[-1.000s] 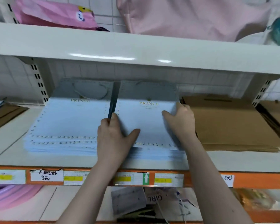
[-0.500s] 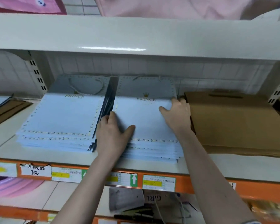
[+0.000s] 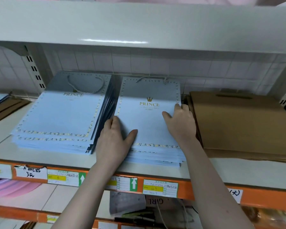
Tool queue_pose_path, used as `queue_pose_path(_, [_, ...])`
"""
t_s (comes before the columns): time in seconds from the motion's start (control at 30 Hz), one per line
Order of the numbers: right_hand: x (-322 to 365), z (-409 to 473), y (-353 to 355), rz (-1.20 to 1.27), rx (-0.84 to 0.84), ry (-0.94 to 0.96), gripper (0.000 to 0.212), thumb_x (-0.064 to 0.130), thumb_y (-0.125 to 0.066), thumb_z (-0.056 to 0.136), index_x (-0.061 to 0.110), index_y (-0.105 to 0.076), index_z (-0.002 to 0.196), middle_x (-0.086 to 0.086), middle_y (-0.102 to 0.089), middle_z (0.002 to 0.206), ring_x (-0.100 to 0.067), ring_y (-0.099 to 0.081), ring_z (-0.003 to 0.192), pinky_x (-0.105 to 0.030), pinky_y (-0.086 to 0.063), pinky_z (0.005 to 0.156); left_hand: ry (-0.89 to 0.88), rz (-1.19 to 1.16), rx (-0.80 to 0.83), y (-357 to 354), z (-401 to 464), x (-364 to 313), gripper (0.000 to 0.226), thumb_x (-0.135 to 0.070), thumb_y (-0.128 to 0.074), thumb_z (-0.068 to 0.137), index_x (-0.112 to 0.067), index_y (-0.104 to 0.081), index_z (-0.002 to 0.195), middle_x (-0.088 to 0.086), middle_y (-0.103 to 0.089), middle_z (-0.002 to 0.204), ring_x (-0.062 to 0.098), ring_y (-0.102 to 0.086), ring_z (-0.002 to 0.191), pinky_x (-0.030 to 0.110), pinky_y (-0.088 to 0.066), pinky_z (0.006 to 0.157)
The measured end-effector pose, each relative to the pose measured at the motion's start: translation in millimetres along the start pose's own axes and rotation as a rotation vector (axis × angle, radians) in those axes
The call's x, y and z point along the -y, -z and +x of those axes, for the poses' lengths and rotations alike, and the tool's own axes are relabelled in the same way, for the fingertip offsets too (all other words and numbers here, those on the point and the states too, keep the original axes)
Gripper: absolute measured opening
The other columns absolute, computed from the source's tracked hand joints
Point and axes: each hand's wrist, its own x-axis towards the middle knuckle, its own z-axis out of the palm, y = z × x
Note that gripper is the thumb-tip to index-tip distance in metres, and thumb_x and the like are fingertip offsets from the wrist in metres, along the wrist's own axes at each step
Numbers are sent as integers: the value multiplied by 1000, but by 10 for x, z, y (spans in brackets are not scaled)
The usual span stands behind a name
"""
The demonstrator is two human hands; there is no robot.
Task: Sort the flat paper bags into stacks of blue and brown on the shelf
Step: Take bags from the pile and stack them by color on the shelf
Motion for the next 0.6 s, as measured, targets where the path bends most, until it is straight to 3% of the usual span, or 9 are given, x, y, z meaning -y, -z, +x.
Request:
queue_pose_path(0.23, [22, -65, 104, -58, -54, 29, 60, 39, -46, 96, 4, -33, 143, -16, -44, 134, -30, -42, 119, -33, -35, 93, 1, 11, -97, 4, -13, -3, 77, -50, -59, 84, -5, -36, 142, 13, -36, 145, 31, -34, 132, 42, -33, 106])
queue_pose_path(0.4, [-1, -125, 139, -42, -99, 60, 58, 36, -50, 94, 2, -38, 140, -18, -45, 133, -33, -41, 122, -37, -34, 96, 0, 44, -169, 8, -89, -43, 76, -49, -61, 83, -3, -39, 140, 16, -37, 144, 32, -31, 134, 40, -27, 109])
queue_pose_path(0.53, [40, -169, 167, -29, -102, 107, 57, 34, -56, 91, -1, -44, 135, -21, -47, 133, -36, -40, 126, -42, -34, 101, -6, 100, -253, 38, -201, -36, 75, -51, -59, 80, 4, -47, 131, 23, -47, 132, 40, -41, 123, 46, -33, 104])
queue_pose_path(0.6, [99, -211, 153, -16, -118, 160, 55, 30, -63, 87, -3, -51, 128, -24, -52, 125, -39, -46, 120, -46, -38, 98, 19, 140, -286, 78, -280, 4, 70, -44, -67, 81, 4, -49, 129, 26, -48, 130, 42, -42, 121, 47, -34, 102])
